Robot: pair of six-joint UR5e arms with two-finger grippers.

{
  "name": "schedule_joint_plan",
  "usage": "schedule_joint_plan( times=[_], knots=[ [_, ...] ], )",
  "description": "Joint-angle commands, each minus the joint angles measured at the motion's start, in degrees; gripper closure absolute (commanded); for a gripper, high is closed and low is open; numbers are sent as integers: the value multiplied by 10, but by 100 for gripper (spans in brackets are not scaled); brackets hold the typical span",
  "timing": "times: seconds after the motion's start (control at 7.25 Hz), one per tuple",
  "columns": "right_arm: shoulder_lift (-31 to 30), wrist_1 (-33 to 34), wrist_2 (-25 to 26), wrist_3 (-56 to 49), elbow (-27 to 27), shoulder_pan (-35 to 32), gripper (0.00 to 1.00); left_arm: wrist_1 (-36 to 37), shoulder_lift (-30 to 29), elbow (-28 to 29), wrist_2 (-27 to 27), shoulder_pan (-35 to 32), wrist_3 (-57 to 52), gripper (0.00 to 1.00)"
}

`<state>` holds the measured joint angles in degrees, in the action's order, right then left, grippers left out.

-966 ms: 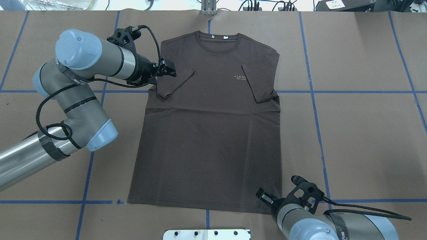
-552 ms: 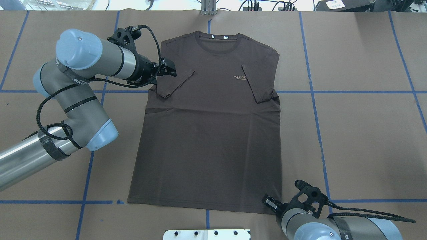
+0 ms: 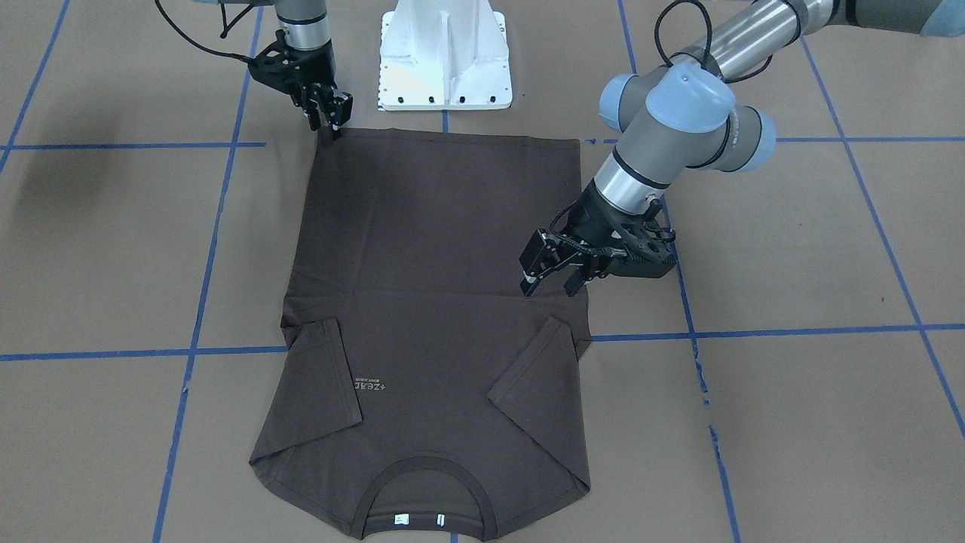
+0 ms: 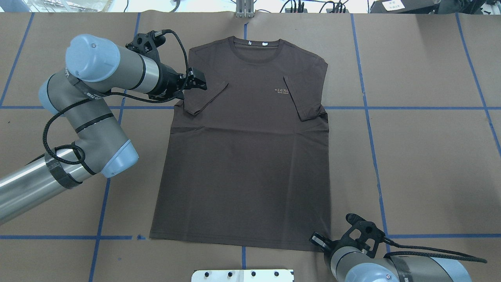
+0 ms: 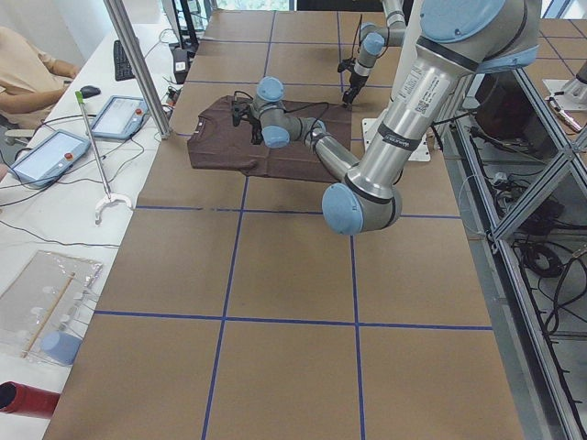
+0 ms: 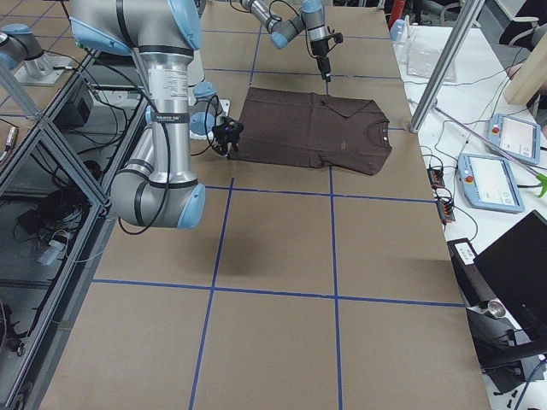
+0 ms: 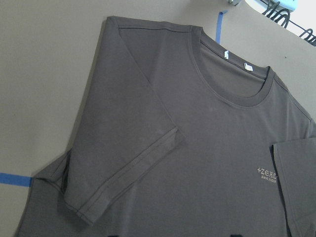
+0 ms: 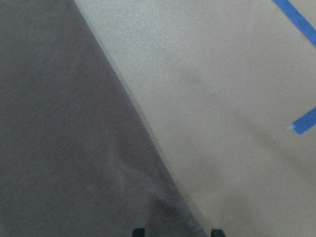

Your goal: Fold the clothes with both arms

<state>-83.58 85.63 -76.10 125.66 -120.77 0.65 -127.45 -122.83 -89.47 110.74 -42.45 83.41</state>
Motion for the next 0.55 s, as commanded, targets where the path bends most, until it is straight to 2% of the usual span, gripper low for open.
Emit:
schedule_joint_plan(
  times=[0.0, 0.14, 0.41],
  knots=[
    [0, 1, -1, -1, -1, 1, 92, -1, 1, 0, 0, 0, 0, 19],
    [0, 0, -6, -1, -2, 1, 100, 0, 1, 0, 0, 0, 1, 19],
    [0, 0, -9, -1, -3, 1, 100, 0, 0, 0, 0, 0, 1, 19]
  ],
)
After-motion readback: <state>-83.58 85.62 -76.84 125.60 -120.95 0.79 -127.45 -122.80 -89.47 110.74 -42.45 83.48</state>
